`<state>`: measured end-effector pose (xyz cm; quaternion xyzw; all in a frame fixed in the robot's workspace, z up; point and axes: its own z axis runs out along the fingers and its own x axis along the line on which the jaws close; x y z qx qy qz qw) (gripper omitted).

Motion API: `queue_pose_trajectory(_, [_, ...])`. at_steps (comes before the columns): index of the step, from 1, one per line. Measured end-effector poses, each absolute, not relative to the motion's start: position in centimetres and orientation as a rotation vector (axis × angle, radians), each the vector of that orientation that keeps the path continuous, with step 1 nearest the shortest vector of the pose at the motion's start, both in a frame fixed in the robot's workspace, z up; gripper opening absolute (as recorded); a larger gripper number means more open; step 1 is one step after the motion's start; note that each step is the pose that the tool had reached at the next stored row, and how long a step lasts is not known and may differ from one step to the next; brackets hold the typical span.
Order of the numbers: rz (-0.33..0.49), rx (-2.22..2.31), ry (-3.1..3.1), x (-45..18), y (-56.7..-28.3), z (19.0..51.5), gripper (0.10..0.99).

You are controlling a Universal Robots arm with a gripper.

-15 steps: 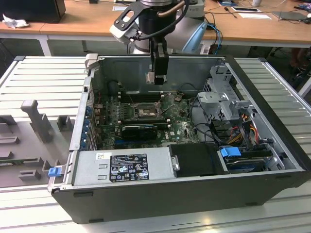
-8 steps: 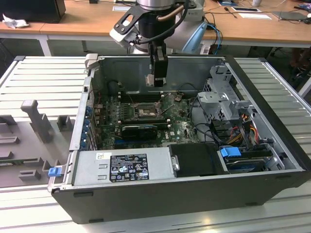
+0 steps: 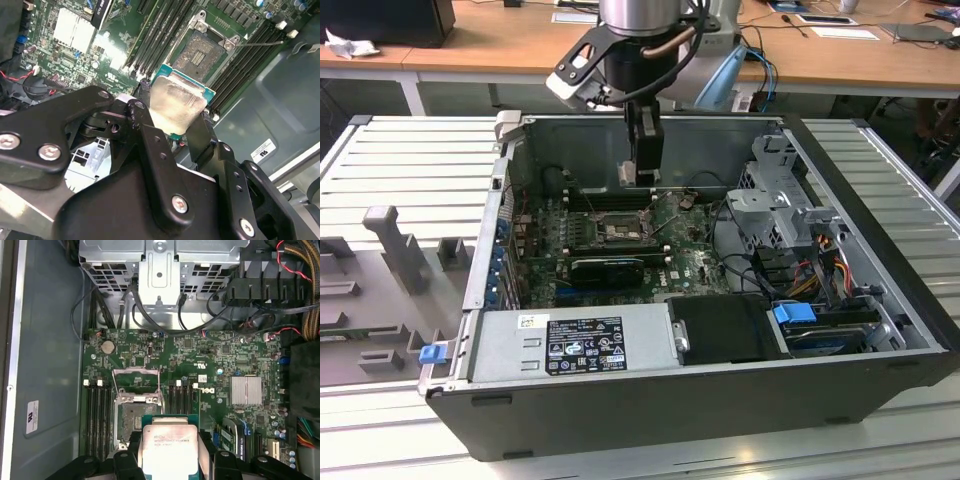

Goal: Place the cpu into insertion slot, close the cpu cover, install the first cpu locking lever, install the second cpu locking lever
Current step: 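Place the cpu into insertion slot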

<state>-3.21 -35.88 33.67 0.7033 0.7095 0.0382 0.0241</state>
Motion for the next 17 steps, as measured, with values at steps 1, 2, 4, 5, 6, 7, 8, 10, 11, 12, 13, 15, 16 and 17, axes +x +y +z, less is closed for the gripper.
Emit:
queue_pose_trajectory(1, [0.118, 2.176, 2.196, -3.2, -35.9, 33.5, 0.529])
queue_pose_trajectory(2, [0.118, 2.176, 2.195, -3.2, -35.9, 33.3, 0.529])
queue_pose_trajectory(4, [0.118, 2.176, 2.196, -3.3, -35.8, 32.7, 0.529])
queue_pose_trajectory(5, [0.118, 2.176, 2.196, -3.3, -35.7, 32.4, 0.529])
queue_pose_trajectory(6, [0.118, 2.176, 2.196, -3.4, -35.6, 32.1, 0.529])
queue_pose_trajectory(7, [0.118, 2.176, 2.196, -3.4, -35.5, 32.0, 0.529])
queue_pose_trajectory(8, [0.118, 2.176, 2.196, -3.4, -35.4, 31.9, 0.529])
queue_pose_trajectory(10, [0.118, 2.176, 2.196, -3.4, -35.1, 31.5, 0.529])
queue_pose_trajectory(11, [0.118, 2.176, 2.196, -3.5, -35.0, 31.2, 0.529])
queue_pose_trajectory(12, [0.118, 2.176, 2.196, -3.5, -35.0, 31.1, 0.529])
queue_pose_trajectory(13, [0.118, 2.176, 2.196, -3.5, -35.0, 31.0, 0.529])
queue_pose_trajectory(15, [0.118, 2.176, 2.196, -3.5, -35.0, 30.9, 0.529])
queue_pose_trajectory(16, [0.118, 2.176, 2.196, -3.5, -34.9, 30.8, 0.529])
queue_pose_trajectory(17, [0.119, 2.176, 2.196, -3.5, -34.9, 30.7, 0.529])
